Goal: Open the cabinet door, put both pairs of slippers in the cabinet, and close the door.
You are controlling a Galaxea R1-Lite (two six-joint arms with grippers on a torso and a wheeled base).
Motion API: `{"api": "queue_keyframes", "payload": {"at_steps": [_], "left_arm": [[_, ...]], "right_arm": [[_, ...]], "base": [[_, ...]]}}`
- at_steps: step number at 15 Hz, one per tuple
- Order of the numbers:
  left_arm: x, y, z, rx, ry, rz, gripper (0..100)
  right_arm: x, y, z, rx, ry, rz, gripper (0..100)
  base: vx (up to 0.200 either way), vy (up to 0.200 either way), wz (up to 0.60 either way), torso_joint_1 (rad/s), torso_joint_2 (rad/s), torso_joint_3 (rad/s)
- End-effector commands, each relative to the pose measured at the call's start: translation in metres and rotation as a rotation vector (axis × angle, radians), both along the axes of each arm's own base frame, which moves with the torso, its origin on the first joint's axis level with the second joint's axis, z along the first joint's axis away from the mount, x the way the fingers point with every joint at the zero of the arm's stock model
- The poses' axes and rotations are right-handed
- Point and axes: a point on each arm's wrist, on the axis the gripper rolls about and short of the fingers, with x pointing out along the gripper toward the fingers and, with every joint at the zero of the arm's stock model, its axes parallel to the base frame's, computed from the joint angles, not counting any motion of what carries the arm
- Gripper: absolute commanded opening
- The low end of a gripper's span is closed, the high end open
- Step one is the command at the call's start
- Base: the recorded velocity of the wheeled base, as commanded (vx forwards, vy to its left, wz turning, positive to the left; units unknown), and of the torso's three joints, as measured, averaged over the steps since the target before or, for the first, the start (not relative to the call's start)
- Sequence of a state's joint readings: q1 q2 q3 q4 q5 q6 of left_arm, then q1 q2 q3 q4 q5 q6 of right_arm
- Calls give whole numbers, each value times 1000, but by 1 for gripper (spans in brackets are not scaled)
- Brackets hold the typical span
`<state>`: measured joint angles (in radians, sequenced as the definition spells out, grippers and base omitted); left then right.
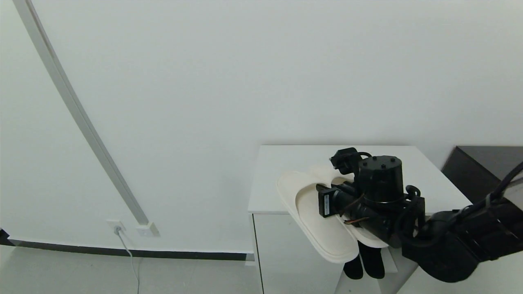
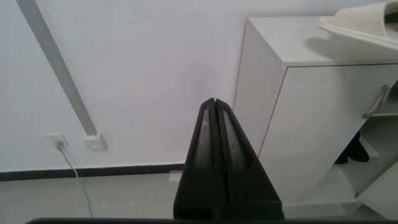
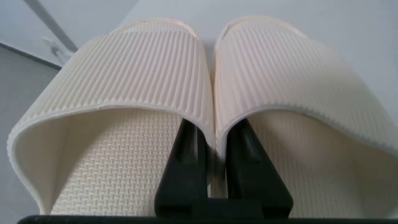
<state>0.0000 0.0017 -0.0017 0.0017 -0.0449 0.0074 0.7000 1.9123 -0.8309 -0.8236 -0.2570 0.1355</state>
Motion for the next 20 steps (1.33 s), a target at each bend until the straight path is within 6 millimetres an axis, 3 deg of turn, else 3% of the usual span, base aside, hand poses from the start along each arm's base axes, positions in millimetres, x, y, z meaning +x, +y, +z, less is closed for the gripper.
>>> {"api": "queue_keyframes", "payload": {"at_steps": [1,13,20], "left_arm": [[0,0,0,0,0,2,0],[0,0,0,-1,0,0,0],[0,0,0,-1,0,0,0]], "right_arm": [[-14,-6,1,7,-5,23,0],[-28,2,3,8,-13,59,0],[-31,4,2,6,-10,68,0]], "base": [[0,0,0,0,0,0],[0,0,0,0,0,0],[-171,0,0,4,1,2]]}}
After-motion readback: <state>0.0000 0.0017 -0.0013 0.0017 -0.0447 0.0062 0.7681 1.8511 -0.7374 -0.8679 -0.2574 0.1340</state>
